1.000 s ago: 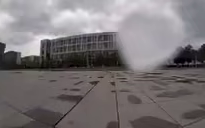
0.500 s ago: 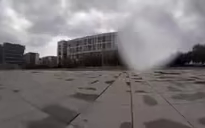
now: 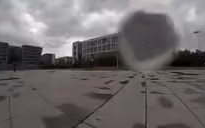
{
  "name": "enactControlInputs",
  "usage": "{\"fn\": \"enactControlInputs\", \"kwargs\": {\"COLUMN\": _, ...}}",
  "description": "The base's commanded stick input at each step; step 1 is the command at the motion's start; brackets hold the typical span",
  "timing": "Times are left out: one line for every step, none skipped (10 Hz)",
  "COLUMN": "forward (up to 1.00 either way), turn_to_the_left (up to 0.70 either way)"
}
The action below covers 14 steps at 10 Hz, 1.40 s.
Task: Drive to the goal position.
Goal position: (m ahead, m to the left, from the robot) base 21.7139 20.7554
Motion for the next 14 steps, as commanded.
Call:
{"fn": "enactControlInputs", "kwargs": {"forward": 0.0, "turn_to_the_left": 0.7}}
{"fn": "enactControlInputs", "kwargs": {"forward": 0.0, "turn_to_the_left": 0.7}}
{"fn": "enactControlInputs", "kwargs": {"forward": 0.0, "turn_to_the_left": 0.7}}
{"fn": "enactControlInputs", "kwargs": {"forward": 0.0, "turn_to_the_left": 0.7}}
{"fn": "enactControlInputs", "kwargs": {"forward": 0.0, "turn_to_the_left": 0.7}}
{"fn": "enactControlInputs", "kwargs": {"forward": 0.0, "turn_to_the_left": 0.7}}
{"fn": "enactControlInputs", "kwargs": {"forward": 0.0, "turn_to_the_left": 0.7}}
{"fn": "enactControlInputs", "kwargs": {"forward": 0.0, "turn_to_the_left": 0.7}}
{"fn": "enactControlInputs", "kwargs": {"forward": 0.0, "turn_to_the_left": 0.7}}
{"fn": "enactControlInputs", "kwargs": {"forward": 0.0, "turn_to_the_left": 0.57}}
{"fn": "enactControlInputs", "kwargs": {"forward": 0.0, "turn_to_the_left": 0.04}}
{"fn": "enactControlInputs", "kwargs": {"forward": 0.0, "turn_to_the_left": 0.0}}
{"fn": "enactControlInputs", "kwargs": {"forward": 0.0, "turn_to_the_left": 0.0}}
{"fn": "enactControlInputs", "kwargs": {"forward": 0.0, "turn_to_the_left": 0.03}}
